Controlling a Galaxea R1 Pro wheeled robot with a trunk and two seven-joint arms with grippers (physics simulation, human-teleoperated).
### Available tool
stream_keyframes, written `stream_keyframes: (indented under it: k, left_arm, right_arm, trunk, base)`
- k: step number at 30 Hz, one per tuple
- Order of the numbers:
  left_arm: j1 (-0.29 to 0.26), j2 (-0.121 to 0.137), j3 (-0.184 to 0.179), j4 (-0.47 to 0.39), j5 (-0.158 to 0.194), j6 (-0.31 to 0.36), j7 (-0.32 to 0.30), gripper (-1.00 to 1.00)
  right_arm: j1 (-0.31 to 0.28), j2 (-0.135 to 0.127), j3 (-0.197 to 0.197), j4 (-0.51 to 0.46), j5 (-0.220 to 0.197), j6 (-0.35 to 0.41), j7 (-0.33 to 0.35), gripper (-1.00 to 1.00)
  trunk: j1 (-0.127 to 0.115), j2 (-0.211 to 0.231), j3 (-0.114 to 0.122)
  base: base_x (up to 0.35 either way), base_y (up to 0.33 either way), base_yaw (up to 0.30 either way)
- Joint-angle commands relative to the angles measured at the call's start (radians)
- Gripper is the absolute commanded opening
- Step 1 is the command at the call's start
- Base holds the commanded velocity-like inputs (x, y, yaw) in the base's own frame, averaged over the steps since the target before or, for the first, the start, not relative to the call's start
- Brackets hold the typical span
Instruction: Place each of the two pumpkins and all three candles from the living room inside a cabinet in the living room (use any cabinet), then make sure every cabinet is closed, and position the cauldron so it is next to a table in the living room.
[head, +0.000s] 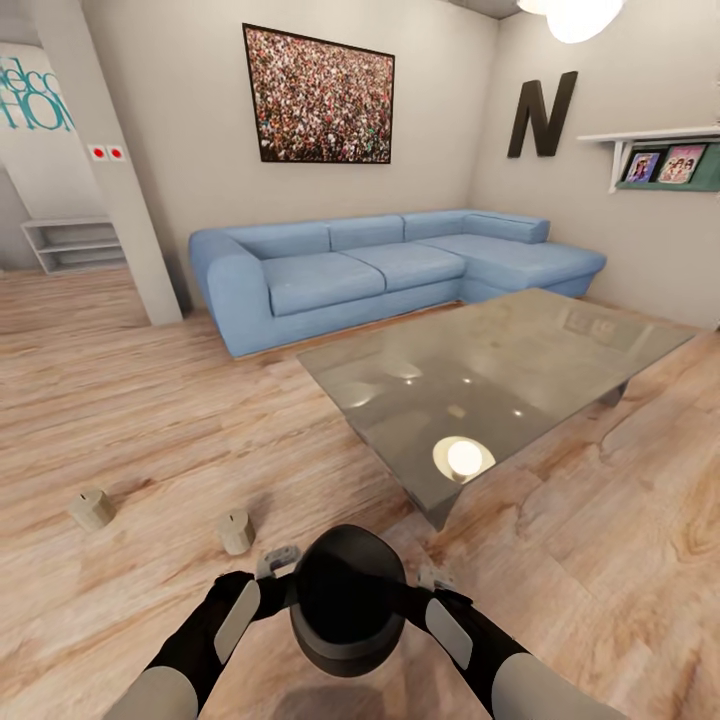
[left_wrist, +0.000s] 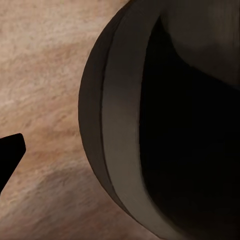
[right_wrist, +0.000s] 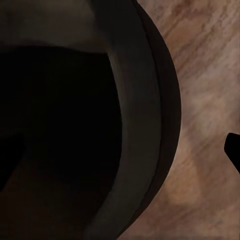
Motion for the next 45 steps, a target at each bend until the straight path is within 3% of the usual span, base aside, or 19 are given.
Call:
stream_keyframes:
  k: [1, 45]
  left_arm:
    - [0.000, 0.000, -0.003, -0.002, 0.011, 0.004, 0.010, 1.00]
    - [-0.002, -0.003, -0.005, -0.006, 0.012, 0.021, 0.009, 1.00]
  right_arm:
    - [0.000, -0.001, 0.008, -0.002, -0.010, 0.003, -0.009, 1.00]
    - [0.000, -0.002, 0.009, -0.002, -0.010, 0.002, -0.008, 1.00]
  trunk:
    - [-0.001, 0.000, 0.003]
    - [-0.020, 0.010, 0.173]
  base:
    - [0.000, 0.000, 0.000]
    - [-0.067, 0.006, 0.000]
